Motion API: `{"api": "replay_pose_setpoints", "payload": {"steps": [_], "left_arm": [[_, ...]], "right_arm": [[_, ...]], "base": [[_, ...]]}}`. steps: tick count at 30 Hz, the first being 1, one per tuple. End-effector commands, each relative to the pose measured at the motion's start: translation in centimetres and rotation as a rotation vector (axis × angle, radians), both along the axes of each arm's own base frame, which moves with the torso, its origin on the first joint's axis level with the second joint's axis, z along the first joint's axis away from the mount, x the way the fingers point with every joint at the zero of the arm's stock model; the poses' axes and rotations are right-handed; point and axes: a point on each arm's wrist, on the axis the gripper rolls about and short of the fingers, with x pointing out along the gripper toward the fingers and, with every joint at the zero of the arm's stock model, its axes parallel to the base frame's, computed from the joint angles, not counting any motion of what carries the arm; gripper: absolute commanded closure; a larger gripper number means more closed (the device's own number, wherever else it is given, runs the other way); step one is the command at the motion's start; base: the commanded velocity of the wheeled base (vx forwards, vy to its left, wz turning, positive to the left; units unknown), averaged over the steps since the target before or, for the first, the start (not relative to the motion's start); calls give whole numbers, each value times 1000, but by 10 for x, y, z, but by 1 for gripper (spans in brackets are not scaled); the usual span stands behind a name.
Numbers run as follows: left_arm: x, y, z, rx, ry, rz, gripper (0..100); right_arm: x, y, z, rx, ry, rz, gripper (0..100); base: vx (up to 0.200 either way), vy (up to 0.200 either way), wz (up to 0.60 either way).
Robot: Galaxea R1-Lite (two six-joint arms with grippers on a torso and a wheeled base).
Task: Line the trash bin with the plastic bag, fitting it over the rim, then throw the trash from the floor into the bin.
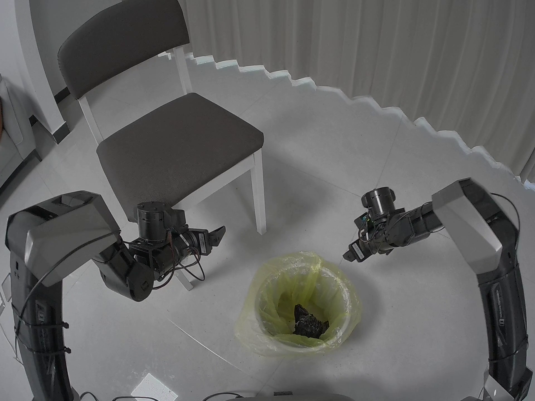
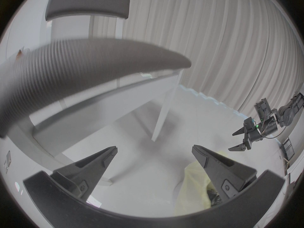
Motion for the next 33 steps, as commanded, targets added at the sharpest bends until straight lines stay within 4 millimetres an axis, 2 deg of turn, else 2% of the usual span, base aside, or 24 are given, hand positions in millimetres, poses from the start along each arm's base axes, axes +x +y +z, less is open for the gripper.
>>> {"api": "replay_pose_setpoints", "payload": {"steps": [1,5,6,8,14,17,19,20,24,28,29,33], "left_arm": [[-45,-14,60,-75,-80,-67,0],[-82,-11,82,-83,-96,-108,0],[-86,-11,84,-85,-95,-113,0],[-110,-6,93,-89,-101,-136,0],[-157,14,117,-106,-159,-138,0],[-169,28,123,-113,-188,-105,0],[-177,35,125,-116,-196,-88,0],[-189,42,129,-122,-215,-80,0],[-213,53,135,-134,-250,-65,0],[-229,61,137,-135,-276,-50,0],[-238,64,138,-139,-294,-45,0],[-258,71,141,-141,-323,-32,0]], "right_arm": [[-36,-16,79,30,-87,-23,0],[-69,-27,118,52,-156,-36,0],[-73,-28,121,56,-161,-38,0],[-102,-37,141,76,-193,-57,0],[-172,-58,174,136,-277,-120,0],[-201,-71,183,170,-333,-156,0],[-214,-77,186,184,-362,-172,0],[-230,-85,190,198,-403,-195,0],[-268,-101,197,214,-496,-238,0],[-295,-111,202,220,-550,-265,0],[-311,-113,205,228,-583,-268,0],[-343,-117,211,247,-664,-275,0]], "base": [[0,0,0],[0,0,0],[0,0,0],[0,0,0],[0,0,0],[0,0,0],[0,0,0],[0,0,0],[0,0,0],[0,0,0],[0,0,0],[0,0,0]]}}
